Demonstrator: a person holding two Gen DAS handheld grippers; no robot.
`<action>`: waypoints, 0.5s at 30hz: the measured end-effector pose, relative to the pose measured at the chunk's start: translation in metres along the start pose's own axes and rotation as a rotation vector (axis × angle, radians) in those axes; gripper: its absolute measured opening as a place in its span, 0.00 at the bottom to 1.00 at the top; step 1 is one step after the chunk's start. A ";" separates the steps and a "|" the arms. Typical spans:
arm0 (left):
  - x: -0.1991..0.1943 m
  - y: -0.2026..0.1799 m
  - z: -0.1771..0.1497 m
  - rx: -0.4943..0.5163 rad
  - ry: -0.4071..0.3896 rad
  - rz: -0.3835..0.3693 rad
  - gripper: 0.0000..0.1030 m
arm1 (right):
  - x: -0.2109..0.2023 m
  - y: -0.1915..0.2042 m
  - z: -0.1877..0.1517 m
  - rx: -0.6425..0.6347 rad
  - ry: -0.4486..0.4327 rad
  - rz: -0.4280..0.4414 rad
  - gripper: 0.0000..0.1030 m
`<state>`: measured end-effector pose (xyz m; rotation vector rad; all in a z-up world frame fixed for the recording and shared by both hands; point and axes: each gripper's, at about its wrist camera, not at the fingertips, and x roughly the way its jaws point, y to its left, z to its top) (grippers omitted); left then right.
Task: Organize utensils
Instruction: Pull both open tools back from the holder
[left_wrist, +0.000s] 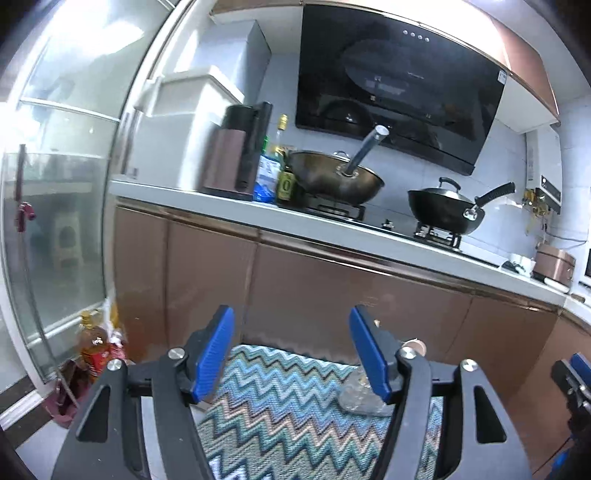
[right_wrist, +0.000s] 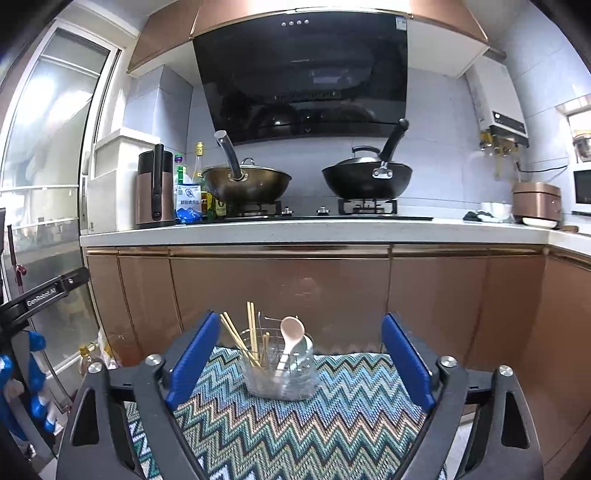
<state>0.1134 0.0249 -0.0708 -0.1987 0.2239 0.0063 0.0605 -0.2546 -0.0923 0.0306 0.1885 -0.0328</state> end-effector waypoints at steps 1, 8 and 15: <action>-0.005 0.004 -0.004 0.012 -0.005 0.018 0.62 | -0.004 0.000 -0.002 0.000 -0.001 -0.006 0.91; -0.020 0.018 -0.017 0.039 0.007 0.063 0.62 | -0.021 -0.009 -0.015 0.029 -0.002 -0.058 1.00; -0.040 0.018 -0.015 0.076 -0.032 0.097 0.64 | -0.031 -0.019 -0.021 0.052 -0.003 -0.091 1.00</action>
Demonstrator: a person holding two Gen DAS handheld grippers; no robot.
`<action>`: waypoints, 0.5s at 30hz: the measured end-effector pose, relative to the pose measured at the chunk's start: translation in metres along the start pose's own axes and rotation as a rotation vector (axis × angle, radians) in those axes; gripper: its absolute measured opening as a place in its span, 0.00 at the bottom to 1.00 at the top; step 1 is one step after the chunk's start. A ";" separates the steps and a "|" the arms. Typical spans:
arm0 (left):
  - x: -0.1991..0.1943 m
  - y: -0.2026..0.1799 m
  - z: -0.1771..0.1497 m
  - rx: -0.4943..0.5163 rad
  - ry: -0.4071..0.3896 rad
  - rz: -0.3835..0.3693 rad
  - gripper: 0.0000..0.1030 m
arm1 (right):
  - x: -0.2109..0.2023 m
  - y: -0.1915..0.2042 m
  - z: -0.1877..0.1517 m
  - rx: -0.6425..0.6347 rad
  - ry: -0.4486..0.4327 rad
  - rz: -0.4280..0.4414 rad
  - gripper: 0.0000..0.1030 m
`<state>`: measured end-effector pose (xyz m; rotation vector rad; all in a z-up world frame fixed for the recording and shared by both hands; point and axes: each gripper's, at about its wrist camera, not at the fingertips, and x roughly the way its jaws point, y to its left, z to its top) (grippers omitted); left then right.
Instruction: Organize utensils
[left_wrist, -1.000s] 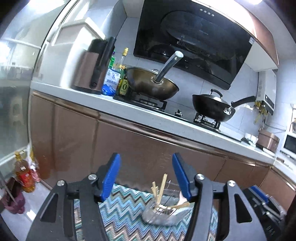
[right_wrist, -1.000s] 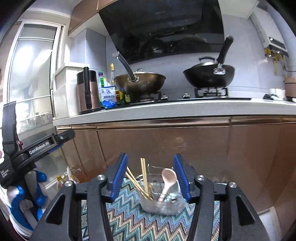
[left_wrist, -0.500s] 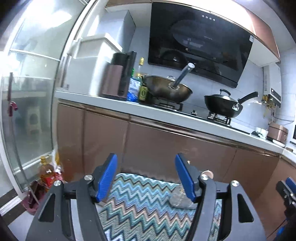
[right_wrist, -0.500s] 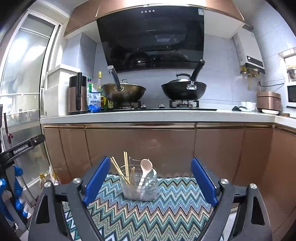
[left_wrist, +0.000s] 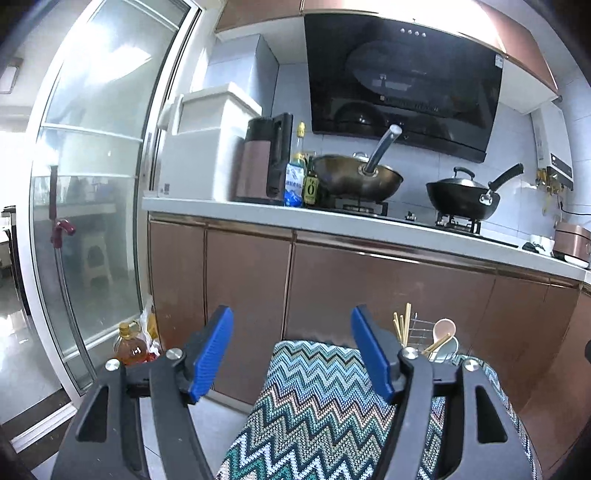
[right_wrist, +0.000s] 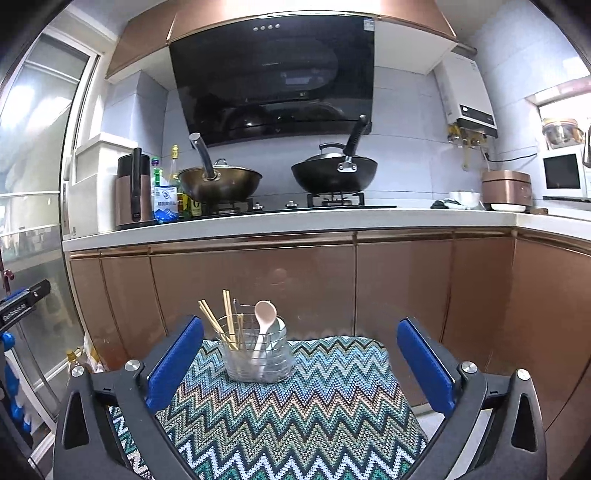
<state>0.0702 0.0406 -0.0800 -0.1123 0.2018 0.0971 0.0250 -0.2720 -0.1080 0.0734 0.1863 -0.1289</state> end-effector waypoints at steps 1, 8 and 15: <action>-0.004 0.000 0.001 0.002 -0.008 -0.001 0.65 | -0.001 -0.001 0.000 0.001 -0.002 -0.002 1.00; -0.023 -0.008 0.008 0.017 -0.044 0.004 0.72 | -0.014 -0.008 0.000 -0.005 -0.023 -0.013 1.00; -0.045 -0.018 0.016 0.027 -0.104 -0.029 0.73 | -0.024 -0.018 0.006 0.013 -0.050 -0.034 1.00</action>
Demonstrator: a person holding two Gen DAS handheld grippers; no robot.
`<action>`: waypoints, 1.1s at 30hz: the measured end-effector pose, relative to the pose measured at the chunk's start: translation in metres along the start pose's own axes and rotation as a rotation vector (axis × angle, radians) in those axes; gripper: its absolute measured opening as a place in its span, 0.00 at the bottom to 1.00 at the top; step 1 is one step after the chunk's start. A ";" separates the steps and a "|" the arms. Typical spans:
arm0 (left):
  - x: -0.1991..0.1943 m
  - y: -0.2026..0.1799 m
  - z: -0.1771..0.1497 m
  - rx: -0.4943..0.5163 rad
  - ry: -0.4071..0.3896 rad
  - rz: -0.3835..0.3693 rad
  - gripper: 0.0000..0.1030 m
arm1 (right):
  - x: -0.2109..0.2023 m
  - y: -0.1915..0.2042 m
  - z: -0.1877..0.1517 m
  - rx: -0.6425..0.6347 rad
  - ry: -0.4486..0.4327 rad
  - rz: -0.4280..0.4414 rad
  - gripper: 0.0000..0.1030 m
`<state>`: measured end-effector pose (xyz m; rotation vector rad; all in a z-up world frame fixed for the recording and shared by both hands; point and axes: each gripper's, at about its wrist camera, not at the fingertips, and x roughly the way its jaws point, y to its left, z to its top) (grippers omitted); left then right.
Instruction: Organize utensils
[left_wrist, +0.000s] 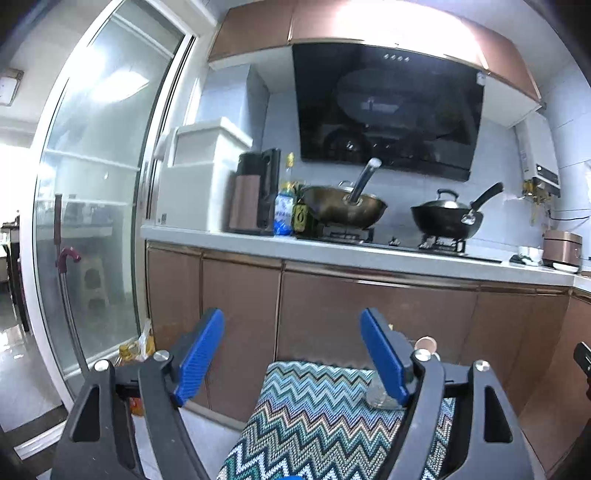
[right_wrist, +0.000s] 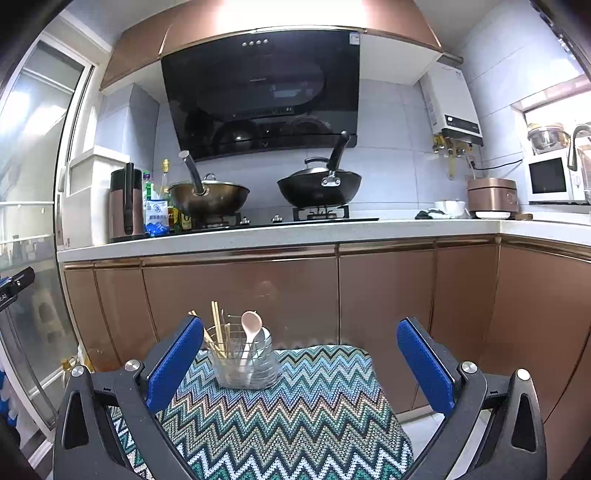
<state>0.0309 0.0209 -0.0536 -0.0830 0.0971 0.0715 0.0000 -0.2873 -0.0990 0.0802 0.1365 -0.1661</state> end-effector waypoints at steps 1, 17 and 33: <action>-0.004 -0.002 0.001 0.007 -0.011 -0.006 0.73 | -0.002 -0.002 0.000 0.003 -0.004 -0.003 1.00; -0.024 -0.011 0.005 0.044 -0.038 -0.029 0.73 | -0.022 -0.006 0.010 -0.019 -0.063 -0.027 1.00; -0.023 -0.014 0.004 0.062 -0.017 -0.039 0.73 | -0.020 0.000 0.008 -0.039 -0.051 -0.023 1.00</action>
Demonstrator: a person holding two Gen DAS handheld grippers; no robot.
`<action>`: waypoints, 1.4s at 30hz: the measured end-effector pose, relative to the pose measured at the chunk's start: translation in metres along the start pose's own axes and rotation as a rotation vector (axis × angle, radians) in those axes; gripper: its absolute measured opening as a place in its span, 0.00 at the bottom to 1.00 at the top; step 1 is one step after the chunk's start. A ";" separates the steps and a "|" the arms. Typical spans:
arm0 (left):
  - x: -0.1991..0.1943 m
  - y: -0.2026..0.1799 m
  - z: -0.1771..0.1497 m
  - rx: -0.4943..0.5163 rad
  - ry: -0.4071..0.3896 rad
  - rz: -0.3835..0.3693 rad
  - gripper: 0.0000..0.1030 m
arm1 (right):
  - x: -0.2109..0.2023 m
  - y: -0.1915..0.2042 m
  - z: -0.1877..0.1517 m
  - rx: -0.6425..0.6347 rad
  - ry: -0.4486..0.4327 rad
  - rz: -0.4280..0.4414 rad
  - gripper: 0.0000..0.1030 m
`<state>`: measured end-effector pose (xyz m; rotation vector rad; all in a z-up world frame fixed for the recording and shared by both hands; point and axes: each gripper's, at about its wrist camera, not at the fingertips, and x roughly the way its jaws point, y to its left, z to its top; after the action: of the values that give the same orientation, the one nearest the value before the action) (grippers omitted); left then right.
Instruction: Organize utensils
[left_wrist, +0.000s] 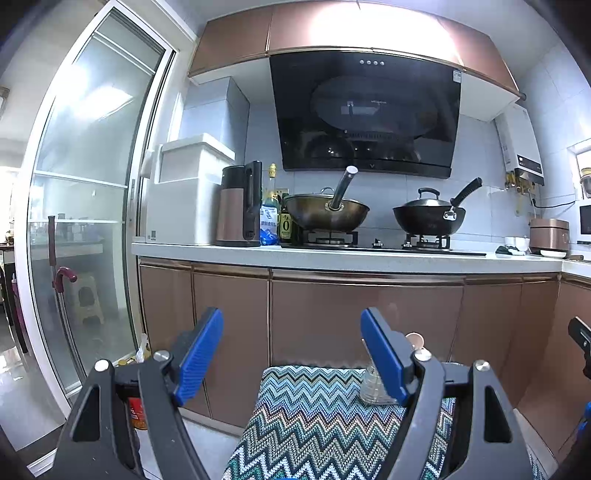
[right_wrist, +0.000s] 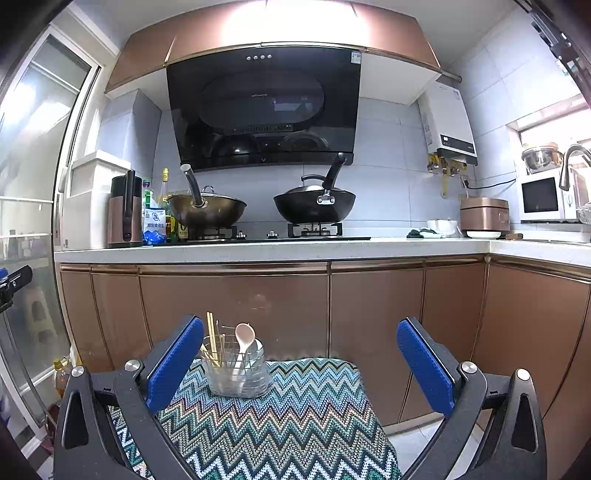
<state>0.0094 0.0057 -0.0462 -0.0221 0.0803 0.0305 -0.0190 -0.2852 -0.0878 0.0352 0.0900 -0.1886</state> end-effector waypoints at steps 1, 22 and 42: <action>0.000 -0.001 0.000 0.002 0.002 0.000 0.73 | 0.000 0.000 0.000 0.000 0.001 0.000 1.00; 0.002 -0.003 -0.004 0.016 0.035 -0.018 0.73 | 0.002 0.005 -0.003 -0.021 0.021 -0.004 1.00; 0.007 0.003 -0.007 0.012 0.075 -0.027 0.74 | 0.001 0.010 -0.005 -0.045 0.020 -0.008 1.00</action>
<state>0.0158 0.0091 -0.0537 -0.0121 0.1554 0.0018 -0.0170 -0.2755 -0.0924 -0.0082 0.1140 -0.1944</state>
